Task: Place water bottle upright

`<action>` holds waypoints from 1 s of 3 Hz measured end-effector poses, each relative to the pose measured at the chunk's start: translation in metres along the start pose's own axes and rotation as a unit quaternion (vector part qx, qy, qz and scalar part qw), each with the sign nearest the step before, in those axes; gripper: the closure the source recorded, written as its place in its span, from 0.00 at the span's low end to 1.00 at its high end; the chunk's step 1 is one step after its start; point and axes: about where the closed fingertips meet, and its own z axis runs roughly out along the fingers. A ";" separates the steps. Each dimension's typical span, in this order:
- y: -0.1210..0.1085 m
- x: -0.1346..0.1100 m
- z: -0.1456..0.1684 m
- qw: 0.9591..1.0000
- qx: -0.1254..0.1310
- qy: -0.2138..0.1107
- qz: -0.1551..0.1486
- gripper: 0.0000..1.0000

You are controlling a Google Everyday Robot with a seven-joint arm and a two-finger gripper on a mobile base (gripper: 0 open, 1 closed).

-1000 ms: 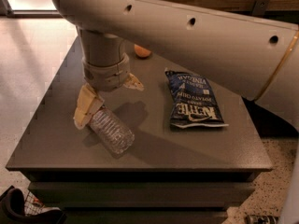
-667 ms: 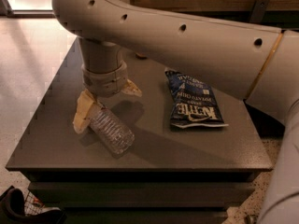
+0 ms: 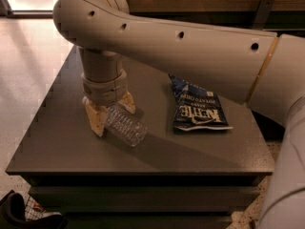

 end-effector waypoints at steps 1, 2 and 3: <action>0.000 -0.001 -0.001 1.000 0.000 -0.002 0.000 0.65; 0.001 -0.001 -0.003 1.000 0.000 -0.002 0.000 0.89; 0.001 -0.002 -0.004 1.000 0.000 -0.006 -0.001 1.00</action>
Offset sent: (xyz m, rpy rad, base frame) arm 0.0003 0.0007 0.0007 0.0031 -0.0031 0.0000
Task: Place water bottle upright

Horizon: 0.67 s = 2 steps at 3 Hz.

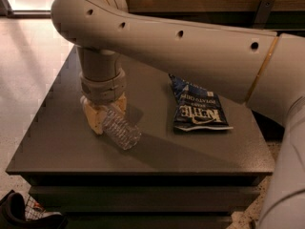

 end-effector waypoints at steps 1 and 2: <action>0.000 0.000 0.000 1.000 0.000 0.000 0.000 1.00; 0.001 -0.014 -0.021 0.999 0.022 -0.018 -0.018 1.00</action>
Offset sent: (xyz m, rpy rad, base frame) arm 0.0247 0.0225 0.0562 -0.0259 -0.1367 0.0884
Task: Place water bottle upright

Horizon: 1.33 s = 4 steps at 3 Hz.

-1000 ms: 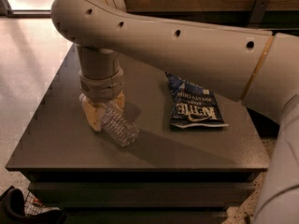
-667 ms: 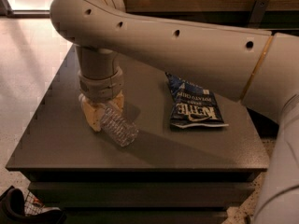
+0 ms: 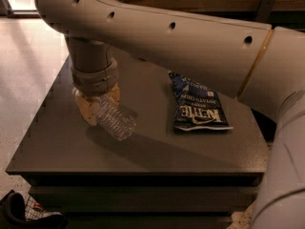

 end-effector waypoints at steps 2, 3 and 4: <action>0.001 -0.040 -0.057 0.992 0.010 -0.106 -0.063 1.00; -0.003 -0.043 -0.067 0.976 -0.043 -0.185 -0.103 1.00; -0.010 -0.034 -0.075 0.956 -0.081 -0.254 -0.126 1.00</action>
Offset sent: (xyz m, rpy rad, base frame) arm 0.0384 0.0381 0.0845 0.2262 -0.2365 0.1767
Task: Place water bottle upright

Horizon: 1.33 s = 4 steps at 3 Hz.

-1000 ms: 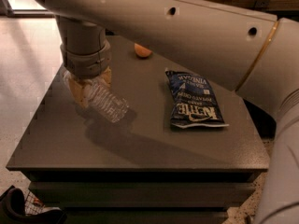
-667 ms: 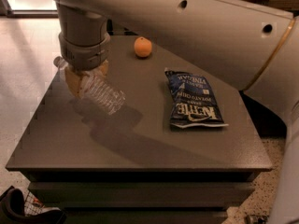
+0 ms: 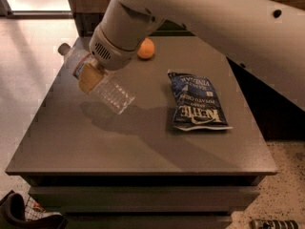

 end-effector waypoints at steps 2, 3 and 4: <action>0.002 0.008 -0.019 0.989 -0.049 -0.129 -0.053 1.00; 0.010 0.011 -0.017 0.982 -0.071 -0.165 -0.062 1.00; 0.024 0.014 -0.008 0.969 -0.095 -0.219 -0.058 1.00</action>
Offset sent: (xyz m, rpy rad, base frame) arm -0.0117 -0.0267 0.0146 0.3730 -0.1453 0.1556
